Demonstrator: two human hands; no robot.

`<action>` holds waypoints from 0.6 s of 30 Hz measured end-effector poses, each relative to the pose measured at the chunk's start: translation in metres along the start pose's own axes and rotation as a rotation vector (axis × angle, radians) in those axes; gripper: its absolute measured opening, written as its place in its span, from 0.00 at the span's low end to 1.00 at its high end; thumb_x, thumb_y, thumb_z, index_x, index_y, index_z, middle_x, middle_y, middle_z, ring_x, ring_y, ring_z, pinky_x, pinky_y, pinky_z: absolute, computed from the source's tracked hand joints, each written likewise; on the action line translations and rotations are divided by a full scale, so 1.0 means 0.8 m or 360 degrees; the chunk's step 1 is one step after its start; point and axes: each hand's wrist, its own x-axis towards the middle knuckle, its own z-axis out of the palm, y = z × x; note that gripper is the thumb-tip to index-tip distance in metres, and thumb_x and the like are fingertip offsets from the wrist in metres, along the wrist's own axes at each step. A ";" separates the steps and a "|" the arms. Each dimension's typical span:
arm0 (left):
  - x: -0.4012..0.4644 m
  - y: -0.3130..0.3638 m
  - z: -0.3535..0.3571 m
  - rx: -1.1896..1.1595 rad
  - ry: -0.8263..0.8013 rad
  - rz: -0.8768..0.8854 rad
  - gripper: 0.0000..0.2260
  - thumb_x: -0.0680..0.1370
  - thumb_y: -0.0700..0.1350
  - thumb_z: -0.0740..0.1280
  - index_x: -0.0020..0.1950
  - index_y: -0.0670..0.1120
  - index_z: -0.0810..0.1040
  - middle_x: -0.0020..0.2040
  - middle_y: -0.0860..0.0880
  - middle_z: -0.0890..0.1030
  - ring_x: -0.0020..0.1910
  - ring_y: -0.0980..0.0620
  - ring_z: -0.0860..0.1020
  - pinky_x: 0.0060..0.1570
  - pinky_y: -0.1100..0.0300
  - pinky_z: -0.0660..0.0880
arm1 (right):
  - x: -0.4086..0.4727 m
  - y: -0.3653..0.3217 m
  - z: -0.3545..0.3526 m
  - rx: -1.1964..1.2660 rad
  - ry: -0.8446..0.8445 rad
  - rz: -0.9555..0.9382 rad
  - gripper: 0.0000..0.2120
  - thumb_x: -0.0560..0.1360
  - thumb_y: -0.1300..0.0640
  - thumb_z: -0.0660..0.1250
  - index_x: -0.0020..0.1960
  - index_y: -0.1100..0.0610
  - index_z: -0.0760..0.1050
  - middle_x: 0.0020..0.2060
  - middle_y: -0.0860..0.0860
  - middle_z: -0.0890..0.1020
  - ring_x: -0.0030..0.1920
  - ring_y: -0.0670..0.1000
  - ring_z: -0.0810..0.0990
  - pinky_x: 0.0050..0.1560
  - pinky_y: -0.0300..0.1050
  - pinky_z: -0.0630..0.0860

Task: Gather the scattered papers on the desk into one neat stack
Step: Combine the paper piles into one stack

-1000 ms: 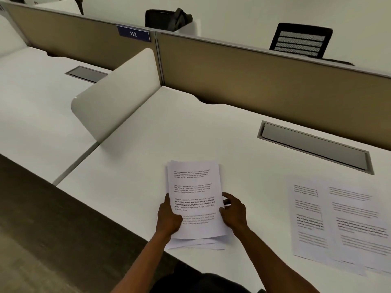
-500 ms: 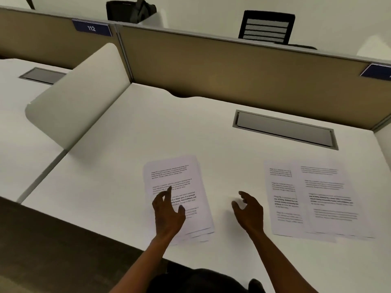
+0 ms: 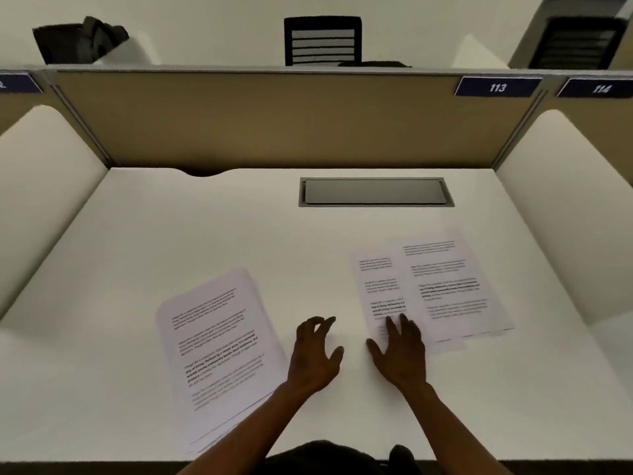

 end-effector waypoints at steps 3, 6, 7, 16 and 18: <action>0.017 0.012 0.018 0.0071 -0.0014 0.0075 0.28 0.78 0.55 0.67 0.77 0.52 0.66 0.76 0.51 0.65 0.77 0.53 0.59 0.71 0.64 0.60 | -0.007 -0.010 0.001 0.0056 -0.0049 -0.0122 0.36 0.75 0.36 0.60 0.77 0.53 0.60 0.78 0.55 0.59 0.77 0.58 0.56 0.74 0.54 0.59; 0.033 0.020 0.034 0.0202 -0.0026 0.0168 0.27 0.79 0.56 0.65 0.77 0.49 0.68 0.77 0.48 0.66 0.78 0.48 0.59 0.76 0.55 0.60 | -0.006 -0.011 -0.006 0.0340 -0.0003 -0.0168 0.33 0.75 0.38 0.64 0.75 0.51 0.63 0.76 0.53 0.63 0.76 0.54 0.60 0.73 0.52 0.61; 0.038 0.021 0.038 0.0256 -0.0039 0.0184 0.27 0.80 0.57 0.64 0.77 0.49 0.68 0.78 0.47 0.66 0.79 0.46 0.58 0.77 0.53 0.59 | -0.001 -0.007 -0.012 0.0414 0.0077 -0.0150 0.33 0.75 0.40 0.65 0.75 0.51 0.64 0.76 0.54 0.63 0.75 0.54 0.60 0.72 0.52 0.61; 0.043 0.027 0.071 0.0487 -0.0198 0.0033 0.31 0.81 0.61 0.58 0.81 0.50 0.57 0.82 0.48 0.56 0.82 0.46 0.48 0.78 0.53 0.49 | 0.047 0.075 -0.042 -0.0027 -0.0055 0.0065 0.38 0.77 0.37 0.59 0.79 0.54 0.51 0.79 0.58 0.49 0.79 0.60 0.44 0.77 0.57 0.49; 0.044 0.028 0.071 0.0494 -0.0212 0.0012 0.31 0.81 0.61 0.57 0.81 0.50 0.56 0.82 0.48 0.55 0.82 0.46 0.48 0.79 0.53 0.49 | 0.038 0.074 -0.030 -0.0046 -0.0065 -0.0026 0.38 0.77 0.37 0.58 0.79 0.53 0.50 0.79 0.58 0.47 0.79 0.60 0.43 0.77 0.57 0.48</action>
